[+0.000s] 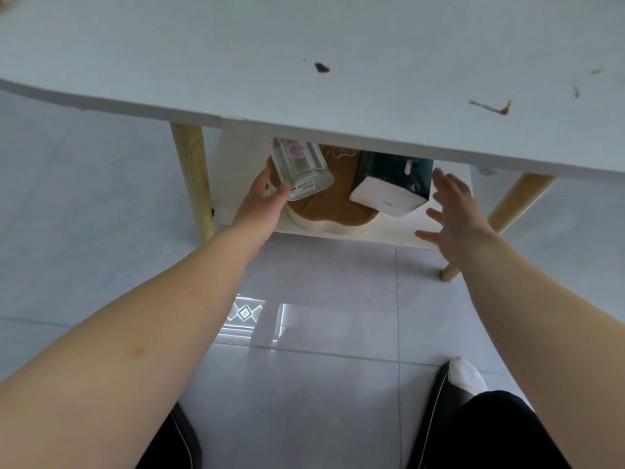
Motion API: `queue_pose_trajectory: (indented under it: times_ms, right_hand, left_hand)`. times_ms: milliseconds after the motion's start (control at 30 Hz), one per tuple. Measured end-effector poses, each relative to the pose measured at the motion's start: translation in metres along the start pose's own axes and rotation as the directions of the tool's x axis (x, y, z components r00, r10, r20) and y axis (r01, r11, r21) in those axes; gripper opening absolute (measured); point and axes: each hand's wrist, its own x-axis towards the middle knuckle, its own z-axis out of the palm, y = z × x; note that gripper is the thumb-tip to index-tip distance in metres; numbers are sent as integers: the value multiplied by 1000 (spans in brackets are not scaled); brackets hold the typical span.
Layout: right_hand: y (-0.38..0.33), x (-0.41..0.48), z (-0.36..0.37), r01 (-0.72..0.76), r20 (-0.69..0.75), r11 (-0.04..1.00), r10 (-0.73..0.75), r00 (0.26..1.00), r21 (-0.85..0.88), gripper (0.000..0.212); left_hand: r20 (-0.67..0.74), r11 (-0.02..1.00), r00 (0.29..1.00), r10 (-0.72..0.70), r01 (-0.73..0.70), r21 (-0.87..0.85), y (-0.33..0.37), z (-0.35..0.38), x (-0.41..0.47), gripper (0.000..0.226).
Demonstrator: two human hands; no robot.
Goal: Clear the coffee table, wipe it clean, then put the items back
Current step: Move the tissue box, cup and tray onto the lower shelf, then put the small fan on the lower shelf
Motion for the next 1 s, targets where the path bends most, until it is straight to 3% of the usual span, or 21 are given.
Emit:
queue_pose_trajectory:
  times_ms: [167,300,433,567,800,1000]
  right_hand:
    - [-6,-40,-17,130,-118,963,-161,980,-238,45]
    - [-24,-100,-46,218,-105,917,-266,958,-334,28]
    - [-42,-154,-75,328,-44,885,-362,931,-331,14]
    - [-74,-169,-101,434,-36,817,-481,876,-379,15]
    - [-154,-115,-122,514,-103,669,-657,747,-537,27]
    - [-212,-40,-130,352,-84,537,-628,774,-766,61]
  left_hand:
    - [-169,963,971,172,-130,234,11,-10,-48,34]
    - [-64,880,928,368,-325,346,45,-11,-111,17]
    - [2,757,822,570,-526,389,88,-9,-163,13]
    - [-50,653,734,677,-568,502,127,-13,-182,29]
    - [-4,518,720,694,-495,697,171,-30,-131,43]
    - [68,516,845,530,-386,765,176,-32,-79,40]
